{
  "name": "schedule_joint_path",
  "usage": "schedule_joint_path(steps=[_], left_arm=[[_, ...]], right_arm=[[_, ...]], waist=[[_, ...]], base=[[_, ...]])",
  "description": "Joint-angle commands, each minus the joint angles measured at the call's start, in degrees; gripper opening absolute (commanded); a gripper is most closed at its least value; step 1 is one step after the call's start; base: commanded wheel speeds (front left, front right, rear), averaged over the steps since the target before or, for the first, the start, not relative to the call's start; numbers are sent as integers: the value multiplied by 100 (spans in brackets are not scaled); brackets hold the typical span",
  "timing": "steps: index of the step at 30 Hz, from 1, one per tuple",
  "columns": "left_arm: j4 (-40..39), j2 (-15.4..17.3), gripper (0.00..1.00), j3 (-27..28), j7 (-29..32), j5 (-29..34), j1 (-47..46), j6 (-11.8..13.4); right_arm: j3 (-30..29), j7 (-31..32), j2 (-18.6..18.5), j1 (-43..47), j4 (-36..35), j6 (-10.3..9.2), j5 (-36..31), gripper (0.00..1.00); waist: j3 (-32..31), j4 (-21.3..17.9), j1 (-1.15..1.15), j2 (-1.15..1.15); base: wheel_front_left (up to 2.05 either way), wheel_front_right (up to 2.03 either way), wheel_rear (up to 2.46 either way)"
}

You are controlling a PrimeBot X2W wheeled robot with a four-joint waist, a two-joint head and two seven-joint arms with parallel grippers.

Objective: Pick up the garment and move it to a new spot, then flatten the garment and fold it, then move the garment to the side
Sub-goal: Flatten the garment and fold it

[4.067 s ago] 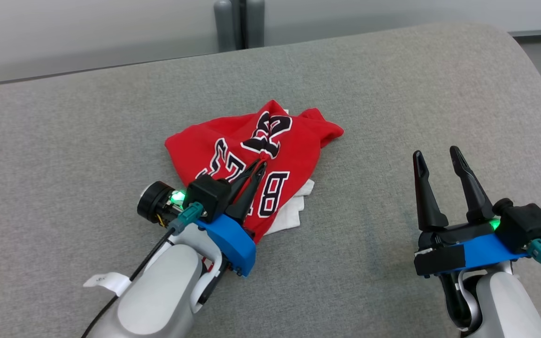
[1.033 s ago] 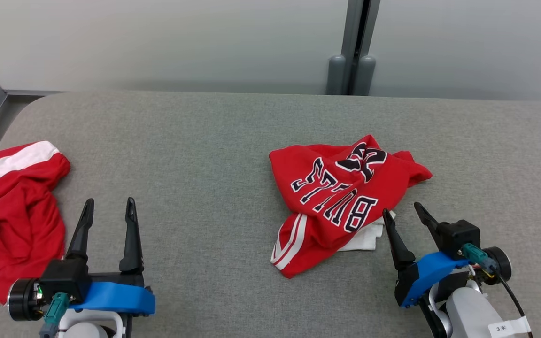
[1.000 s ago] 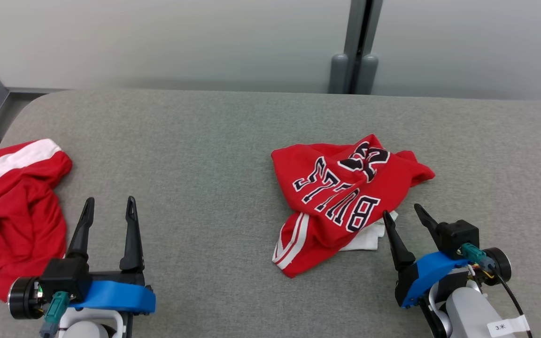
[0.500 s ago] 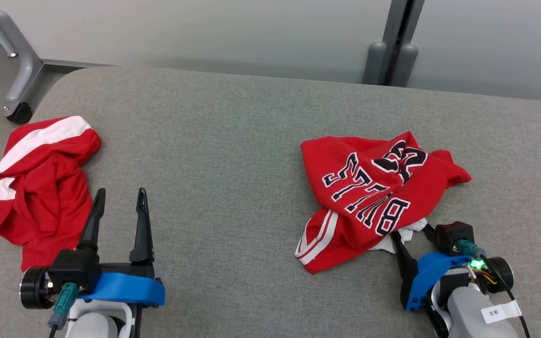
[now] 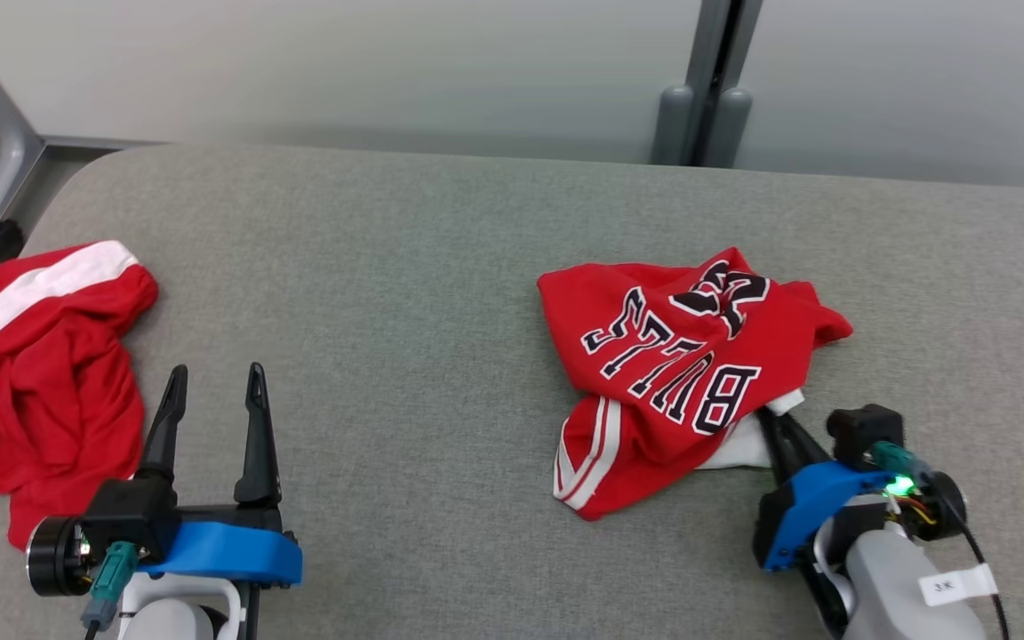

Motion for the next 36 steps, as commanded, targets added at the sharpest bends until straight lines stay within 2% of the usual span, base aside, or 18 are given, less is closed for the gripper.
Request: schedule_joint_path(steps=[1,13,17,19,23,27,36], left_arm=[[21,8,100,19,-15,25,59,-18],[-17,-30,100,40,-15,29,319,-7],[12,-38,100,37,-15,34,355,-21],[26,-41,100,49,-15,44,392,-26],[43,-44,100,82,-15,47,436,-33],[35,-49,100,66,-15,52,434,-37],[40,-51,100,62,-15,76,313,-46]], right_arm=[[-139,-4,-85,148,-122,-1,-50,0],[-1357,-4,-716,1028,-1263,-1,-77,0],[-1691,-4,-801,1286,-1430,-1,-121,0],[-1678,-4,-710,1386,-1492,-1,-131,0],[-1405,-4,-523,1548,-1656,-1,5,0],[-671,30,-239,1523,-2002,-1,204,0],[994,168,-29,1114,-2449,-1,921,0]], waist=[[-115,-133,-1,0],[-345,-451,-1,0],[-400,-446,-1,0],[-431,-437,-1,0],[-484,-424,-1,0],[-501,-409,-1,0],[-463,-199,-1,0]], base=[[0,0,0],[0,0,0],[0,0,0],[0,0,0],[0,0,0],[0,0,0],[0,0,0]])
